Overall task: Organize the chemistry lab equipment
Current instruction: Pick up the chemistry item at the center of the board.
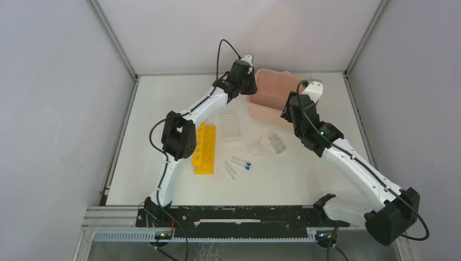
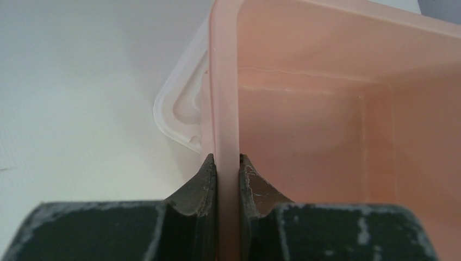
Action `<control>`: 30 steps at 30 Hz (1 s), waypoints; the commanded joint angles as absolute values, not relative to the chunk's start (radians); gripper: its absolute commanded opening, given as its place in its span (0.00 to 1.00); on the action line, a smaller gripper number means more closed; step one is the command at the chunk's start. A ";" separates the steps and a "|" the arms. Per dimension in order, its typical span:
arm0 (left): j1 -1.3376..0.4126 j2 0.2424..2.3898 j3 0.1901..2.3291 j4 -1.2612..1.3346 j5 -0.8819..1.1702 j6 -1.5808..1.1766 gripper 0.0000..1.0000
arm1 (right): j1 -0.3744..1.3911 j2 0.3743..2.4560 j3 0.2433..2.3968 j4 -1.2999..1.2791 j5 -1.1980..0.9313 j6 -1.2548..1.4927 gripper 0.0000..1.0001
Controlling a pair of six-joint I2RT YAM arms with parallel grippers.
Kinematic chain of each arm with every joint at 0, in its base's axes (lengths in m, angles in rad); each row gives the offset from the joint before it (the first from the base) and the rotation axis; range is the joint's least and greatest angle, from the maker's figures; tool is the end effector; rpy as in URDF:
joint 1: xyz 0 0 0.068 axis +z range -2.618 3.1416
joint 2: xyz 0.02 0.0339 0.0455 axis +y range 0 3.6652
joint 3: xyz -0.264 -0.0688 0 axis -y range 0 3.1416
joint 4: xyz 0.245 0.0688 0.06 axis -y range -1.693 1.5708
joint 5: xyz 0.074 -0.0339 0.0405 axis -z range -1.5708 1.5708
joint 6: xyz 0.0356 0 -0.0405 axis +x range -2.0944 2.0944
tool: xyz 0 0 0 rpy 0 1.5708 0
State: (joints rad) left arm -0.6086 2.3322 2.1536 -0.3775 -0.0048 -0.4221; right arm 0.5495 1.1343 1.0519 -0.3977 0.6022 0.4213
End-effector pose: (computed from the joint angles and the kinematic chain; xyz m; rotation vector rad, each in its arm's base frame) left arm 0.4489 -0.3126 0.2623 0.2007 2.1777 -0.5946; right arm 0.2230 0.1129 0.3446 0.2389 1.9467 0.0162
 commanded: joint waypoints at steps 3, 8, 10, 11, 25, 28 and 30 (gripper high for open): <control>-0.604 2.262 2.124 -0.322 0.003 -0.507 0.00 | 0.621 1.180 1.058 -0.519 0.574 0.372 0.56; -0.584 2.250 2.117 -0.336 0.004 -0.540 0.00 | 0.640 1.267 1.058 -0.550 0.528 0.383 0.56; -0.576 2.245 2.111 -0.343 0.003 -0.553 0.00 | 0.640 1.297 1.058 -0.554 0.508 0.379 0.56; -0.572 2.242 2.107 -0.343 0.003 -0.556 0.00 | 0.638 1.309 1.058 -0.551 0.494 0.373 0.57; -0.550 2.223 2.085 -0.347 0.004 -0.557 0.00 | 0.592 1.525 1.105 -0.541 0.407 0.351 0.61; -0.549 2.225 2.078 -0.346 -0.027 -0.536 0.00 | 0.575 1.573 1.137 -0.544 0.406 0.358 0.61; -0.550 2.229 2.072 -0.343 -0.039 -0.525 0.00 | 0.563 1.595 1.153 -0.540 0.403 0.363 0.61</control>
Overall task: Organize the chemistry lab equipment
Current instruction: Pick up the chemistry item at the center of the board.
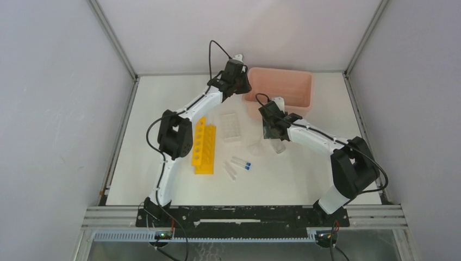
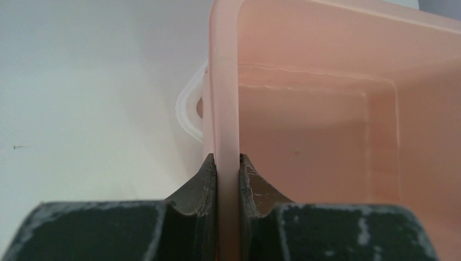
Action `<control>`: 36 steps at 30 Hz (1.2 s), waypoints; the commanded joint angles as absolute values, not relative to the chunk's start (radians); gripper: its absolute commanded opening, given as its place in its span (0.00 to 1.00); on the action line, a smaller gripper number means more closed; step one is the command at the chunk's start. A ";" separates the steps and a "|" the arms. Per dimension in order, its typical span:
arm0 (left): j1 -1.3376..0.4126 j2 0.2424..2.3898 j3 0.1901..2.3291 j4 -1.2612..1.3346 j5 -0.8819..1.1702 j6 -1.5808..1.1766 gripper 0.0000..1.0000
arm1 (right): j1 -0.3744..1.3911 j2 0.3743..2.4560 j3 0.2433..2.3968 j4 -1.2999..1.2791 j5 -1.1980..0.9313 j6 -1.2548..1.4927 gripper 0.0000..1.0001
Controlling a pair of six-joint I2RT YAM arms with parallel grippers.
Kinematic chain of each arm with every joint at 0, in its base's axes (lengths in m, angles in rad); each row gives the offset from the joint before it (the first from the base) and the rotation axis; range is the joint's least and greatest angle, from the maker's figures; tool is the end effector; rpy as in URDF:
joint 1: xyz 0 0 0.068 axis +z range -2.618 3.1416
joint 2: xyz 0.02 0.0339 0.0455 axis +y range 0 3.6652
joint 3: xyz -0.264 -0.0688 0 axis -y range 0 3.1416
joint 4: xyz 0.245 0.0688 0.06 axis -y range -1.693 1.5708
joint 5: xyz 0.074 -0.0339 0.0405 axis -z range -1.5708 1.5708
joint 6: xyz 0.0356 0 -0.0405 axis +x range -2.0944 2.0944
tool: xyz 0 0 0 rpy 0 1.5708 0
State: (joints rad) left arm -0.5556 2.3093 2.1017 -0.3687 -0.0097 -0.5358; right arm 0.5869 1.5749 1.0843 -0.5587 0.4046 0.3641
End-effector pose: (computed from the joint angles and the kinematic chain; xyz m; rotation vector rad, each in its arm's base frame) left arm 0.4604 -0.2854 0.2572 0.0161 2.2131 -0.6142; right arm 0.2731 0.1648 0.2224 -0.1417 2.4955 -0.1503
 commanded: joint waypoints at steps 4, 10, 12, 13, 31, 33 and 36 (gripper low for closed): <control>-0.547 2.230 2.048 -0.323 -0.044 -0.524 0.00 | 0.549 1.630 1.189 -0.543 0.398 0.353 0.61; -0.536 2.228 2.030 -0.313 -0.037 -0.531 0.00 | 0.545 1.673 1.215 -0.580 0.347 0.300 0.62; -0.533 2.227 2.032 -0.313 -0.032 -0.534 0.00 | 0.543 1.676 1.215 -0.595 0.342 0.272 0.63; -0.530 2.226 2.032 -0.313 -0.029 -0.535 0.00 | 0.541 1.675 1.214 -0.604 0.339 0.264 0.64; -0.509 2.210 2.031 -0.333 -0.008 -0.561 0.00 | 0.500 1.718 1.241 -0.736 0.205 0.213 0.72; -0.508 2.210 2.031 -0.334 -0.008 -0.561 0.00 | 0.498 1.726 1.244 -0.744 0.204 0.215 0.73; -0.508 2.214 2.035 -0.338 -0.008 -0.560 0.00 | 0.490 1.743 1.243 -0.754 0.198 0.216 0.73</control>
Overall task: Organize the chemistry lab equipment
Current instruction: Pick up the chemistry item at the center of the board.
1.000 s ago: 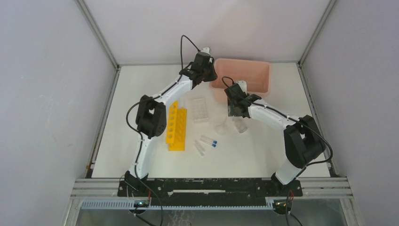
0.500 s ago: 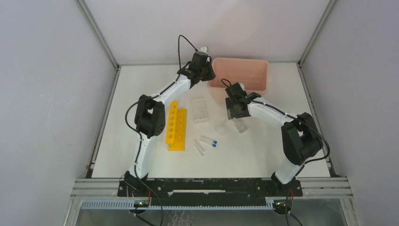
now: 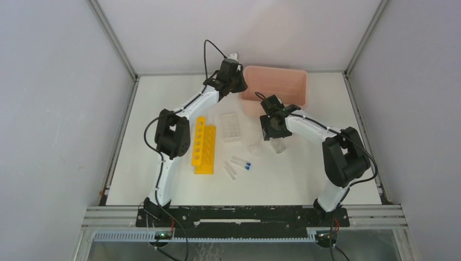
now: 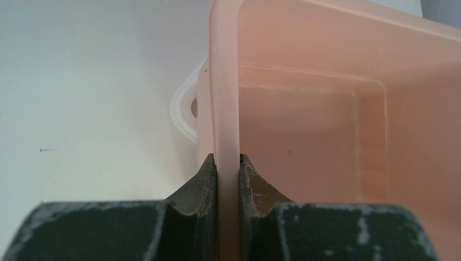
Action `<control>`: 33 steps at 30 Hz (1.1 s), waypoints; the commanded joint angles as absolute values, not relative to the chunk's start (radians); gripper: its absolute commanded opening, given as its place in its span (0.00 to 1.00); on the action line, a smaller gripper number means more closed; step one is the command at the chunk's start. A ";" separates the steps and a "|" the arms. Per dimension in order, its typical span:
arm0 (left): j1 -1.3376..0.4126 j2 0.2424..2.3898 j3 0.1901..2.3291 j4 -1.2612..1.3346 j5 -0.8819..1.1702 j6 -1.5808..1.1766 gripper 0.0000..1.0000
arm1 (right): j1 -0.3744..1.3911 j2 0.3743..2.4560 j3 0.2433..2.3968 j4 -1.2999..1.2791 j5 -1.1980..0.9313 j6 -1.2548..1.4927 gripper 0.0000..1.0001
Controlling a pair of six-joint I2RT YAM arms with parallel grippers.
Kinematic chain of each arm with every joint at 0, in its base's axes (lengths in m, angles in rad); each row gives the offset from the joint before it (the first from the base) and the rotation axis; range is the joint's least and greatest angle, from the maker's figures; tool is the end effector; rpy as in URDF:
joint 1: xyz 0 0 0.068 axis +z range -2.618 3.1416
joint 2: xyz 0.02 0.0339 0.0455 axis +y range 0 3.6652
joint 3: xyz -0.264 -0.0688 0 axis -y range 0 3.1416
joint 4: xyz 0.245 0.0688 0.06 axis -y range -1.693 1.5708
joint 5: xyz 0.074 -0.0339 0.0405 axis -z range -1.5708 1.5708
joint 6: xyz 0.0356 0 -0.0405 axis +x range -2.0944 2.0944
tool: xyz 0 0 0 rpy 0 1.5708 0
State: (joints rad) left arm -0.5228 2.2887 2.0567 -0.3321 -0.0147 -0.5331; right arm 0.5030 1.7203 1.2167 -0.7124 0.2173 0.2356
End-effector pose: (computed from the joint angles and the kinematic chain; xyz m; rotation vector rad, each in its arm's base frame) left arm 0.4668 -0.2684 0.2558 -0.0202 2.1956 -0.5951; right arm 0.3022 0.1575 0.2069 -0.3112 2.7149 -0.1011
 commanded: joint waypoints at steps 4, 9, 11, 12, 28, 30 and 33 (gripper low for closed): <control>-0.504 2.221 2.040 -0.345 -0.008 -0.555 0.00 | 0.488 1.768 1.243 -0.772 0.191 0.215 0.74; -0.493 2.225 2.049 -0.355 -0.042 -0.536 0.00 | 0.491 1.774 1.236 -0.773 0.184 0.219 0.74; -0.491 2.231 2.049 -0.357 -0.054 -0.535 0.00 | 0.493 1.776 1.231 -0.773 0.180 0.221 0.74; -0.490 2.235 2.053 -0.363 -0.064 -0.535 0.00 | 0.495 1.777 1.228 -0.773 0.180 0.223 0.74; -0.485 2.256 2.066 -0.388 -0.069 -0.537 0.00 | 0.517 1.672 1.113 -0.760 0.213 0.280 0.74; -0.485 2.254 2.063 -0.388 -0.069 -0.536 0.00 | 0.522 1.673 1.093 -0.757 0.207 0.286 0.74; -0.485 2.251 2.054 -0.384 -0.063 -0.541 0.00 | 0.531 1.689 1.072 -0.742 0.203 0.294 0.74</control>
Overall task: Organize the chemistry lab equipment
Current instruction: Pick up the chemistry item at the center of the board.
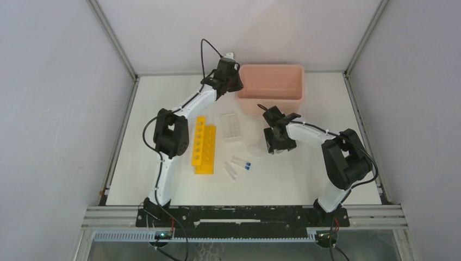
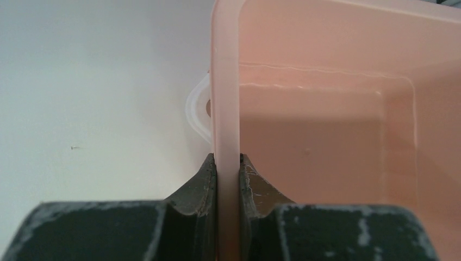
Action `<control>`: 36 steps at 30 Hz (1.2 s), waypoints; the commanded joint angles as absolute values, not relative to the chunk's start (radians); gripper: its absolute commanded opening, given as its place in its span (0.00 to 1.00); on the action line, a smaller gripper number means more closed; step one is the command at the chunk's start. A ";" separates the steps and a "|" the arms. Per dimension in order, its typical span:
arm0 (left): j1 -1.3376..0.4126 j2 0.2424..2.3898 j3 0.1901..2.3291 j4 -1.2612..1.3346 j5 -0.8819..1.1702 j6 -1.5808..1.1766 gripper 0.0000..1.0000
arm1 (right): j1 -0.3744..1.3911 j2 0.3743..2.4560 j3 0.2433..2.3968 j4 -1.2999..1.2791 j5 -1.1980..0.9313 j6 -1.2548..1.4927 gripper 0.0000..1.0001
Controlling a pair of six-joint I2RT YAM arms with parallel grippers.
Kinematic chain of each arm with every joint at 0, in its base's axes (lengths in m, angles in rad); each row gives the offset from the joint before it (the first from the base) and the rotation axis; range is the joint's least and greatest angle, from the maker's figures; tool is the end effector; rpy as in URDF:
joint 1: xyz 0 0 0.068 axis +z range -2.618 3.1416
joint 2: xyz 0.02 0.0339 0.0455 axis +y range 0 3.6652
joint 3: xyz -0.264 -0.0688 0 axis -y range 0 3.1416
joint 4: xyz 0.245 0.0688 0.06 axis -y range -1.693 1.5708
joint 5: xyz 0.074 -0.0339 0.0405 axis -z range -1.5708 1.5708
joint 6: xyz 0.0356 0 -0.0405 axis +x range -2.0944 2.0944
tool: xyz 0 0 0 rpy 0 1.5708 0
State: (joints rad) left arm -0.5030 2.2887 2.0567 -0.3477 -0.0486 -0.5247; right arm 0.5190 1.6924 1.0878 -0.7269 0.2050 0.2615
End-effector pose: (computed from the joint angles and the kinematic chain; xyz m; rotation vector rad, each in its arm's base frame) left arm 0.4718 -0.2576 0.2544 -0.0528 2.1994 -0.5379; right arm 0.2758 0.1492 0.1799 -0.3298 2.8209 -0.1403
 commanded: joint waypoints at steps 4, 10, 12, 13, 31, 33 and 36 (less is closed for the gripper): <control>-0.485 2.246 2.040 -0.370 -0.051 -0.551 0.00 | 0.529 1.698 1.074 -0.713 0.209 0.294 0.73; -0.485 2.250 2.035 -0.366 -0.048 -0.549 0.00 | 0.522 1.685 1.080 -0.679 0.233 0.287 0.72; -0.483 2.254 2.037 -0.365 -0.047 -0.548 0.00 | 0.522 1.690 1.092 -0.682 0.255 0.282 0.73; -0.483 2.256 2.039 -0.366 -0.047 -0.548 0.00 | 0.522 1.694 1.097 -0.679 0.259 0.278 0.73; -0.483 2.261 2.026 -0.367 -0.040 -0.550 0.00 | 0.528 1.760 1.118 -0.624 0.235 0.268 0.43; -0.483 2.260 2.020 -0.368 -0.046 -0.548 0.00 | 0.530 1.757 1.118 -0.631 0.236 0.271 0.30; -0.483 2.255 2.015 -0.372 -0.057 -0.542 0.00 | 0.540 1.734 1.118 -0.643 0.246 0.278 0.16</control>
